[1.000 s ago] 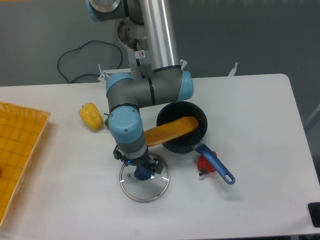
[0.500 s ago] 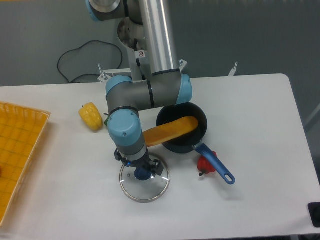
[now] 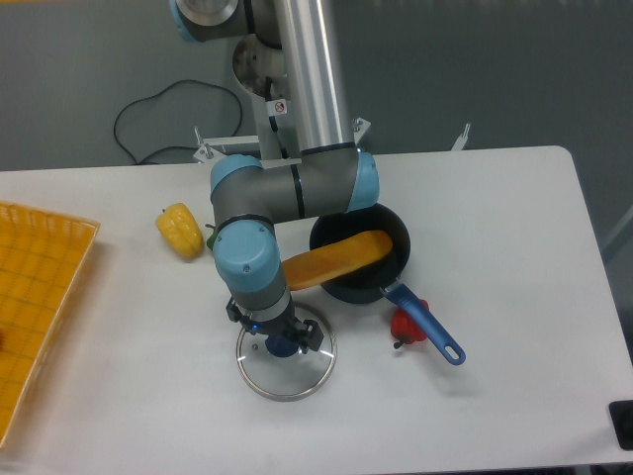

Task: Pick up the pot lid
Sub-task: 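Close the gripper around the blue knob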

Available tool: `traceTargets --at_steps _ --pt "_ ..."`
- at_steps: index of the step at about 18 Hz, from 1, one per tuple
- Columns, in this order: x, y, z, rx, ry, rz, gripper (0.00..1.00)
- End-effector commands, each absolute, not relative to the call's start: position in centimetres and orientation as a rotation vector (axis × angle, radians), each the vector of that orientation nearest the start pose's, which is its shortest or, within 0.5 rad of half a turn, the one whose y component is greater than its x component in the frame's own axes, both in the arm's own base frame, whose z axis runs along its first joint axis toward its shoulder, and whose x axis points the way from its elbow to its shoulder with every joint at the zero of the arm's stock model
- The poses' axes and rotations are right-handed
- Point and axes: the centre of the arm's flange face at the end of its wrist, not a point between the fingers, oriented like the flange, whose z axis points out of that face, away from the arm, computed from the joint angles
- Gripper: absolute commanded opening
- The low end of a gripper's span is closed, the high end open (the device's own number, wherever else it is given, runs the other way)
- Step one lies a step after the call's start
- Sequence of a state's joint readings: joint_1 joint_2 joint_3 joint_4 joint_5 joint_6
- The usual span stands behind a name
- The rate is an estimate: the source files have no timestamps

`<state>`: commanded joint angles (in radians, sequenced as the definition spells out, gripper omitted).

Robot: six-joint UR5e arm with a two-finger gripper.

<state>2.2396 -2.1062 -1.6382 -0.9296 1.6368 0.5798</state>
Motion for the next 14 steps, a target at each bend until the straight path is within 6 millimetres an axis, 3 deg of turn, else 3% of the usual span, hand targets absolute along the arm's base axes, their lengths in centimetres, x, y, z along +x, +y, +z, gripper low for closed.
traceTargets --at_steps 14 --pt "-29.92 58.35 20.16 -3.153 -0.146 0.103 1.0"
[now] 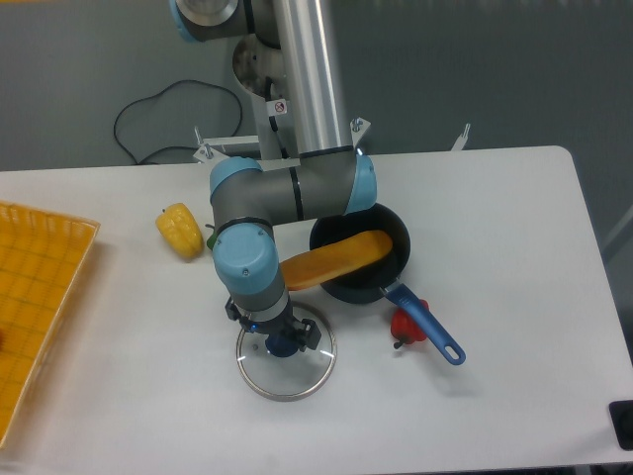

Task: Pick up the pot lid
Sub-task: 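Close the gripper around the blue knob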

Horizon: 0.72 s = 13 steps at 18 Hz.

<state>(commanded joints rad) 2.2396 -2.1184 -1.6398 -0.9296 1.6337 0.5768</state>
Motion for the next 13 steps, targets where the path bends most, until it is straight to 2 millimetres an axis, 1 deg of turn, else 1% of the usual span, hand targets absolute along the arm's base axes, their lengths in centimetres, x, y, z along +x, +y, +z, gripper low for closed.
traceTargets --at_steps 13 --pt "-29.92 58.41 20.32 -3.148 -0.149 0.1 0.99"
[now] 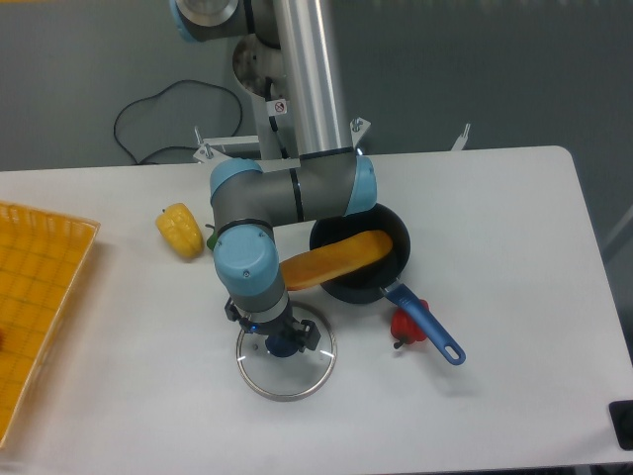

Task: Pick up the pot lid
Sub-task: 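Close the gripper around the blue knob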

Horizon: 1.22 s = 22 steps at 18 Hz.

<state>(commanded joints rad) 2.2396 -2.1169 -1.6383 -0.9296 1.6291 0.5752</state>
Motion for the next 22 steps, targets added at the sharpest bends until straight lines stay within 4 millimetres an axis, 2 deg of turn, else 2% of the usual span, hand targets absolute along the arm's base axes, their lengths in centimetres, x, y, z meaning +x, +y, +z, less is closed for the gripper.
traceTargets --at_steps 5,10,18,22 --pt "-29.89 58.38 20.16 -3.151 -0.144 0.097 0.99" --pt "-29.9 58.38 20.06 -3.153 -0.144 0.098 0.86" --pt "-29.9 58.38 20.06 -3.153 -0.141 0.098 0.82" --pt "-29.96 58.44 20.17 -3.152 -0.144 0.099 0.74"
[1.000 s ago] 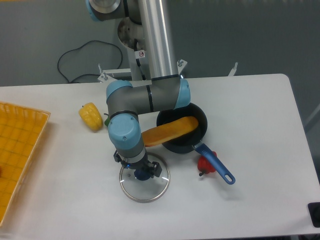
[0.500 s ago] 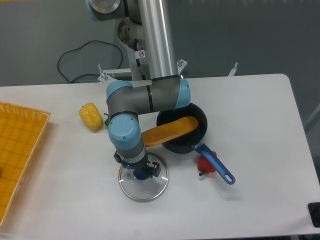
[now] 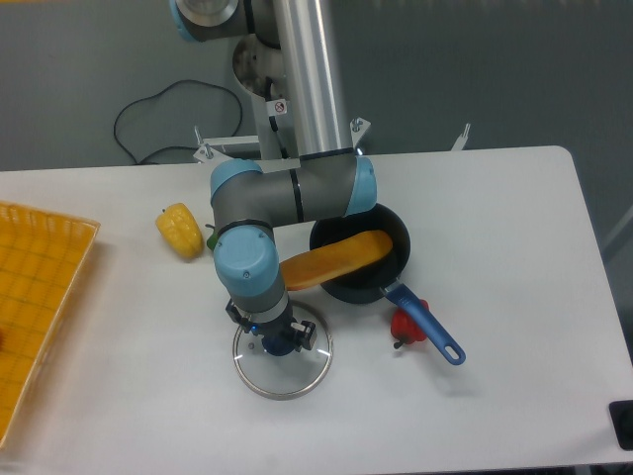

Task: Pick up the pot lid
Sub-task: 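Close the gripper around the blue knob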

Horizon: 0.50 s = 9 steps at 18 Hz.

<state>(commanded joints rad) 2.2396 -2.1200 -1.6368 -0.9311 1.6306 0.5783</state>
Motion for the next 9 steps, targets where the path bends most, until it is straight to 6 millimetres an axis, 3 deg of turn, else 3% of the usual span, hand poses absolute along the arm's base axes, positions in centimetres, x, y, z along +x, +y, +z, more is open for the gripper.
traceTargets --at_steps 9 --pt "-30.16 58.72 20.63 -3.142 -0.146 0.107 0.64"
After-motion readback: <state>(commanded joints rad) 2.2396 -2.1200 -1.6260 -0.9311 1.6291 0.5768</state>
